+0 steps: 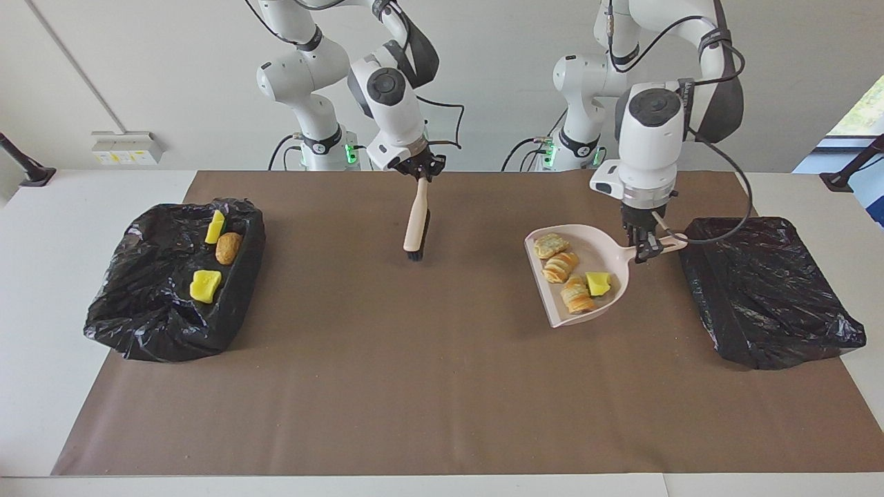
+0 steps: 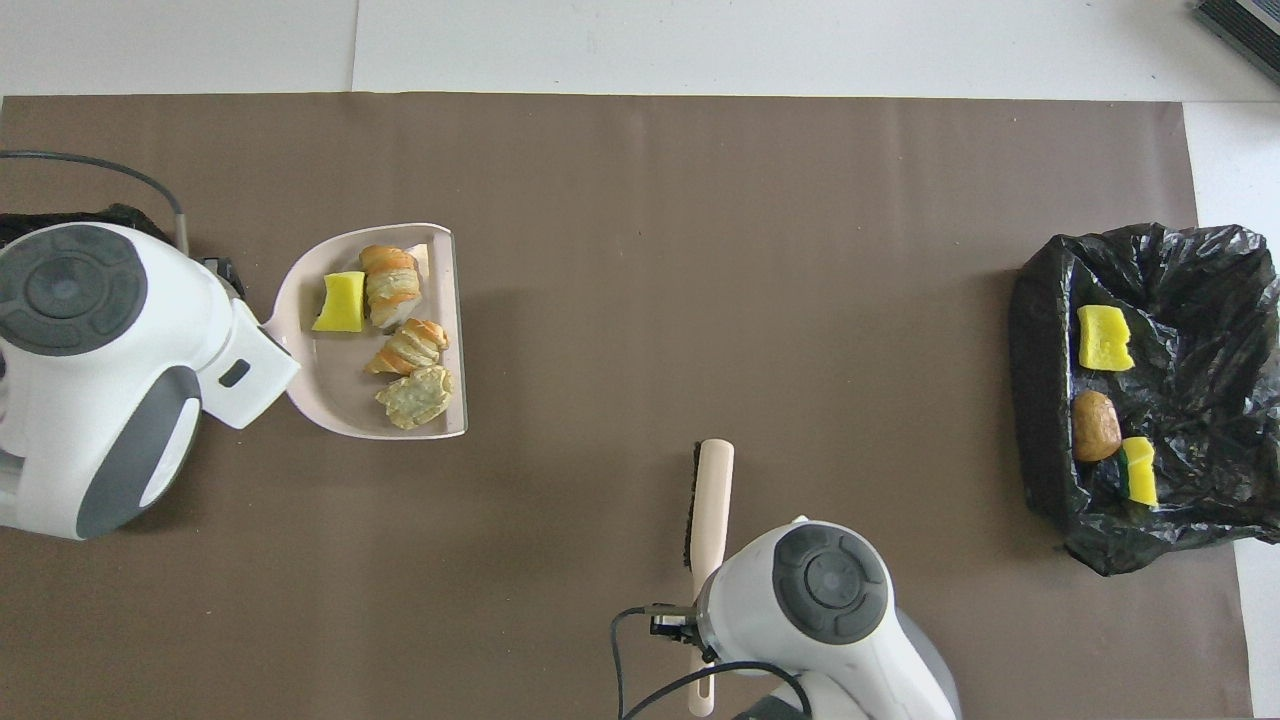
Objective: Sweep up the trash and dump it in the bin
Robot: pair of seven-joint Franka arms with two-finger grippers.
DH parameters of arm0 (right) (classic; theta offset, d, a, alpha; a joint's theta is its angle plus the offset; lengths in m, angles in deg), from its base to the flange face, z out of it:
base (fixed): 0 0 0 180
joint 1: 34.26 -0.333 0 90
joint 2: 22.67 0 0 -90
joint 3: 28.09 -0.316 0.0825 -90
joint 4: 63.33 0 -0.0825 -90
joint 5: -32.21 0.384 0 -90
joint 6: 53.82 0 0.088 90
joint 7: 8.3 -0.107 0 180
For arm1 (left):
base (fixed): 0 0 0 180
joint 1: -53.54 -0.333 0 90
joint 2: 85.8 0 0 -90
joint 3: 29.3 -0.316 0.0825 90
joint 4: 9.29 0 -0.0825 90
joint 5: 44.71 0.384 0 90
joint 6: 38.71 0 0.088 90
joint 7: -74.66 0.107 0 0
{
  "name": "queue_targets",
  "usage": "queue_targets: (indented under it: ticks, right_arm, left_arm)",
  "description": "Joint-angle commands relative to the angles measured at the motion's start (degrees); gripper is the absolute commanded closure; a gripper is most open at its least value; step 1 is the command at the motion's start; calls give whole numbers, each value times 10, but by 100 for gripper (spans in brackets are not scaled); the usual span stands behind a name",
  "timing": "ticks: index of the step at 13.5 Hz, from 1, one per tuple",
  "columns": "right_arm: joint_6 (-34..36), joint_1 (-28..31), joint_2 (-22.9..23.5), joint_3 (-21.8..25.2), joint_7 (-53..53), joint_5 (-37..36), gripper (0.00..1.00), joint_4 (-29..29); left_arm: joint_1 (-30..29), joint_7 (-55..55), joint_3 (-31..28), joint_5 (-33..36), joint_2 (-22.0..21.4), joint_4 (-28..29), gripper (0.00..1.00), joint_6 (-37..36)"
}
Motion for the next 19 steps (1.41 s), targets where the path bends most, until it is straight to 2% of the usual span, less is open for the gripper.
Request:
queue_targets:
  ticks: [1, 4, 8, 9, 11, 12, 13, 14, 16, 19]
  right_arm:
    - [-4, -22, -37, -3, -36, -28, 100, -47]
    - [-80, -76, -44, -8, -55, -33, 100, -111]
    - [-105, -80, -72, -9, -63, -74, 100, -161]
    - [-117, -82, -74, -9, -63, -74, 100, -173]
    - [-119, -82, -68, -10, -82, -74, 100, -169]
    - [-119, -82, -66, -10, -78, -74, 92, -168]
    - [-118, -82, -66, -10, -74, -74, 53, -168]
    - [-119, -82, -64, -10, -73, -74, 1, -164]
    - [-106, -73, -47, -9, -60, -73, 0, -120]
    - [-81, -16, -28, -8, -26, -73, 0, -48]
  left_arm:
    - [-90, 71, 4, -30, -19, -16, 100, -8]
    - [-196, 74, 4, -64, 15, -81, 100, -2]
    - [-292, 148, -1, -54, 24, -97, 100, 47]
    - [-311, 177, -2, -31, 33, -102, 100, 68]
    - [-314, 183, -3, 60, 57, -134, 100, 76]
    - [-314, 182, -2, 116, 68, -143, 100, 80]
    - [-315, 179, -3, 150, 76, -143, 100, 89]
    - [-318, 179, -3, 172, 82, -142, 100, 99]
    - [-322, 178, -3, 235, 84, -136, 100, 102]
    - [-322, 173, -4, 305, 83, -130, 100, 102]
